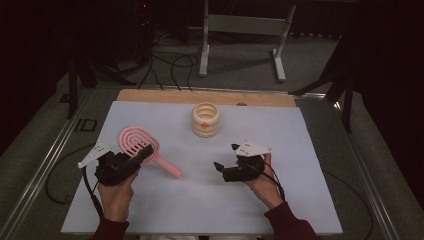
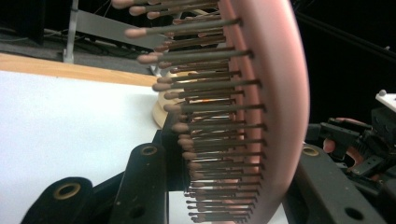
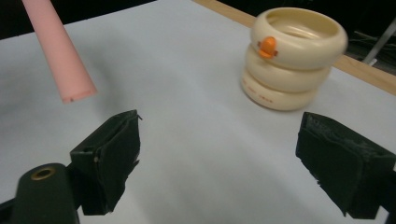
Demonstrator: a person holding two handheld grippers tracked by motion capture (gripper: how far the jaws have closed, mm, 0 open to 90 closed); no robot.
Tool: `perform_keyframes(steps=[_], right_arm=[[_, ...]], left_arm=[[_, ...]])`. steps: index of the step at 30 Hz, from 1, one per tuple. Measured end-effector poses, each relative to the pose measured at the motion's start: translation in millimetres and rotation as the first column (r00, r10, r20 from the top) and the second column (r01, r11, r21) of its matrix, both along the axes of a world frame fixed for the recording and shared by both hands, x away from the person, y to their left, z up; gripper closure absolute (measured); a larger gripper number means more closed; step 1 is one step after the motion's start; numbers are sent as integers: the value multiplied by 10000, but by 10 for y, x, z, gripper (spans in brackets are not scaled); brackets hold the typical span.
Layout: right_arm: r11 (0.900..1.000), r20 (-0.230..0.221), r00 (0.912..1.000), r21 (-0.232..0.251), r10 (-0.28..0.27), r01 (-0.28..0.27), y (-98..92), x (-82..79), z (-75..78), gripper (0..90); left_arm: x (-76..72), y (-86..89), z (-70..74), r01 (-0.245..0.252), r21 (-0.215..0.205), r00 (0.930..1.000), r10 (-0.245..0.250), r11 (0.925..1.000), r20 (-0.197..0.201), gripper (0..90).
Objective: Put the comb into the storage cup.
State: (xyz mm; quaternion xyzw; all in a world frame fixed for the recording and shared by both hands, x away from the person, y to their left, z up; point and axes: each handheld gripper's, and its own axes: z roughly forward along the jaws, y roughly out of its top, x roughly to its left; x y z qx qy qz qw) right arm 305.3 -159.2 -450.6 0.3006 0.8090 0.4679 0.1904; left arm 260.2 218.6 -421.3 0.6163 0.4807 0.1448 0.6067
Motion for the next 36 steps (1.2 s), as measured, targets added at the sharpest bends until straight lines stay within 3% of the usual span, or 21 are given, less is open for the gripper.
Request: perform_keyframes(steps=[6, 9, 13, 19, 33, 36], right_arm=[[9990, -48, 9994, 258, -352, 353, -184, -50, -67, 130], [9967, -81, 9986, 610, -532, 536, -308, -83, -126, 129], [9948, -152, 9968, 645, -786, 794, -426, -111, -186, 100], [9902, -60, 9933, 787, -1154, 1155, -563, -184, -241, 97], [9740, 448, 9873, 1763, -1527, 1426, -837, -310, -282, 97], [9731, 538, 9847, 1713, -1657, 1544, -891, -338, -308, 97]], left_arm=[[21, -6, 58, 40, 107, 10000, -41, 9999, 80, 640], [34, -12, 96, 60, 212, 9999, -63, 9998, 133, 640], [50, -5, 138, 43, 287, 9998, -48, 9996, 186, 640], [61, 6, 182, 32, 389, 9997, -42, 9992, 246, 640], [148, 9, 268, 34, 566, 9990, -59, 9984, 439, 640], [174, -1, 294, 31, 607, 9989, -59, 9982, 457, 639]])
